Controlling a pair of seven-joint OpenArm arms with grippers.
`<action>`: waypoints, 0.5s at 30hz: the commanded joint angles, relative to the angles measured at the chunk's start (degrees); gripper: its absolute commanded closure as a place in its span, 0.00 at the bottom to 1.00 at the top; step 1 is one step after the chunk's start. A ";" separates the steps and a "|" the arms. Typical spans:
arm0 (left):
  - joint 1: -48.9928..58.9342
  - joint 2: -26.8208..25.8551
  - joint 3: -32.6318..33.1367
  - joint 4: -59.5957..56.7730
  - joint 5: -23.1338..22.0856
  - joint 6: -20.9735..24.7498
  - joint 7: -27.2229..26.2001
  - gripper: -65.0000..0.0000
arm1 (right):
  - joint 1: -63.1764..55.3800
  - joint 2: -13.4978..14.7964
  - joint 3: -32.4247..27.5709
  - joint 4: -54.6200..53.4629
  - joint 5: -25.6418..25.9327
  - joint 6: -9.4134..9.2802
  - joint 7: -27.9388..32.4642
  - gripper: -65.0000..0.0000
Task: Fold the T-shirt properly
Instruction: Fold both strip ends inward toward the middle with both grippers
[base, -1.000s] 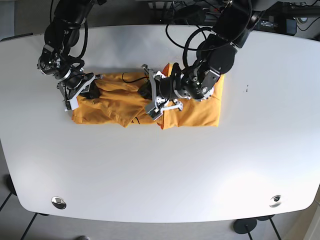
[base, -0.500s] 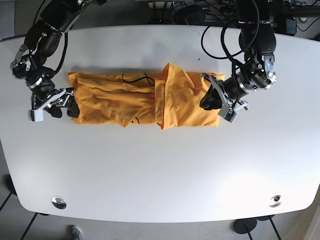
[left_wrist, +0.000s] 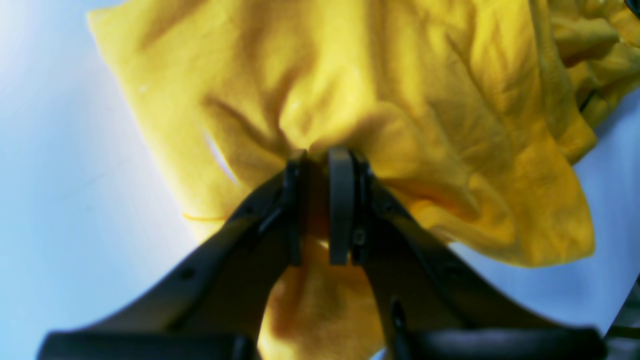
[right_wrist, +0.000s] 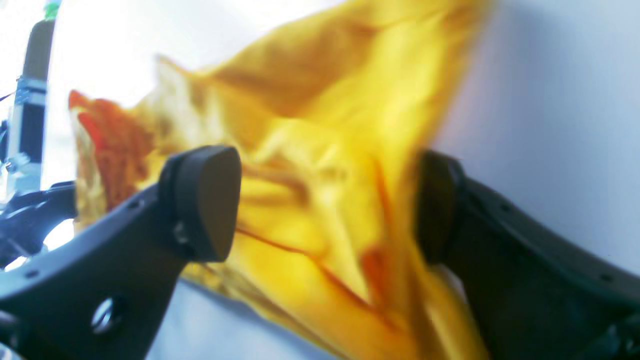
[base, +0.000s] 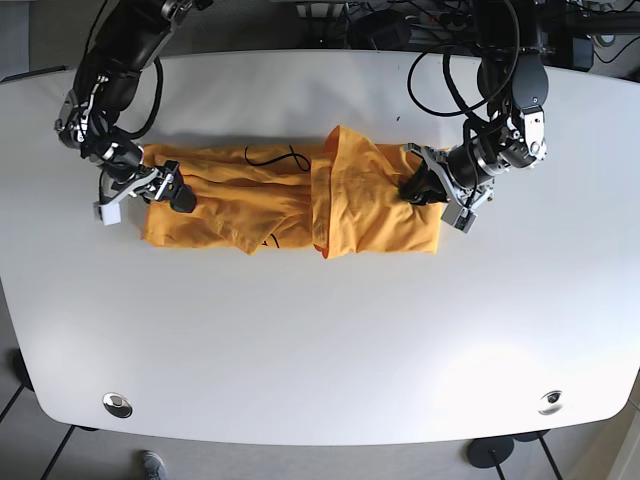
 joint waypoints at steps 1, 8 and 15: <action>-0.81 -0.09 -0.19 0.86 -1.17 -0.07 -0.96 0.93 | 0.00 -0.86 -1.50 0.32 -1.52 -0.45 -1.60 0.27; -0.81 0.88 -0.19 0.60 -1.17 0.02 -0.96 0.92 | 1.32 -1.39 -2.38 0.93 -1.43 -0.54 0.34 0.93; -0.81 4.13 -0.02 -1.60 -0.91 0.10 -0.96 0.92 | -3.16 -1.83 -4.75 26.43 -1.08 -6.07 -3.53 0.97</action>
